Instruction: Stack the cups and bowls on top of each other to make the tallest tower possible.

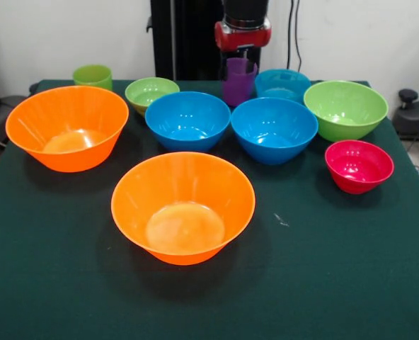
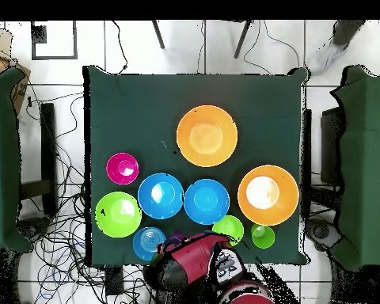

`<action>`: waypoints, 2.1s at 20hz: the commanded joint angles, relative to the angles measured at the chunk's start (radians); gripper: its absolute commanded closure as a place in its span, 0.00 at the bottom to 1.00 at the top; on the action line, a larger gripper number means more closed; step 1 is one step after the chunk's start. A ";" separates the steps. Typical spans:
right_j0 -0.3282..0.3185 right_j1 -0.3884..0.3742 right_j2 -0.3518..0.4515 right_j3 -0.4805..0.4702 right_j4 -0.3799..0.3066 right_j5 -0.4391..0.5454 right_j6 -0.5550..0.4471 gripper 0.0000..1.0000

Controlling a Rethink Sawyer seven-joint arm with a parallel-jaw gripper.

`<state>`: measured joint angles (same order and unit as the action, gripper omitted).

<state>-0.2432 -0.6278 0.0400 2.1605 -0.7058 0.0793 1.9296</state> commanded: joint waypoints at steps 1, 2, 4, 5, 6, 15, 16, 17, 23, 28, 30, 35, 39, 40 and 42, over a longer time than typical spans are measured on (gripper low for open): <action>0.025 0.090 0.045 -0.137 0.060 -0.001 0.118 0.00; 0.027 0.098 0.042 -0.142 0.061 -0.004 0.118 0.00; 0.031 0.114 0.039 -0.152 0.062 -0.012 0.119 0.00; 0.030 0.118 0.039 -0.156 0.062 -0.015 0.119 0.00; 0.031 0.123 0.038 -0.158 0.061 -0.018 0.118 0.00; 0.053 0.181 0.006 -0.196 0.058 -0.063 0.125 0.00; 0.057 0.186 0.000 -0.198 0.056 -0.071 0.127 0.00; 0.057 0.189 -0.003 -0.199 0.053 -0.074 0.125 0.00; 0.051 0.197 -0.007 -0.202 0.044 -0.069 0.110 0.00; 0.050 0.193 -0.003 -0.201 0.047 -0.058 0.105 0.00; 0.050 0.191 -0.002 -0.200 0.049 -0.054 0.105 0.00; 0.050 0.188 0.001 -0.199 0.054 -0.038 0.101 1.00; 0.049 0.182 0.007 -0.196 0.056 -0.030 0.097 1.00; 0.049 0.182 0.008 -0.195 0.056 -0.029 0.096 1.00; 0.054 0.183 0.004 -0.198 0.057 -0.027 0.097 1.00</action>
<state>-0.2079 -0.4690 -0.0180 2.0708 -0.6838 0.0708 1.9296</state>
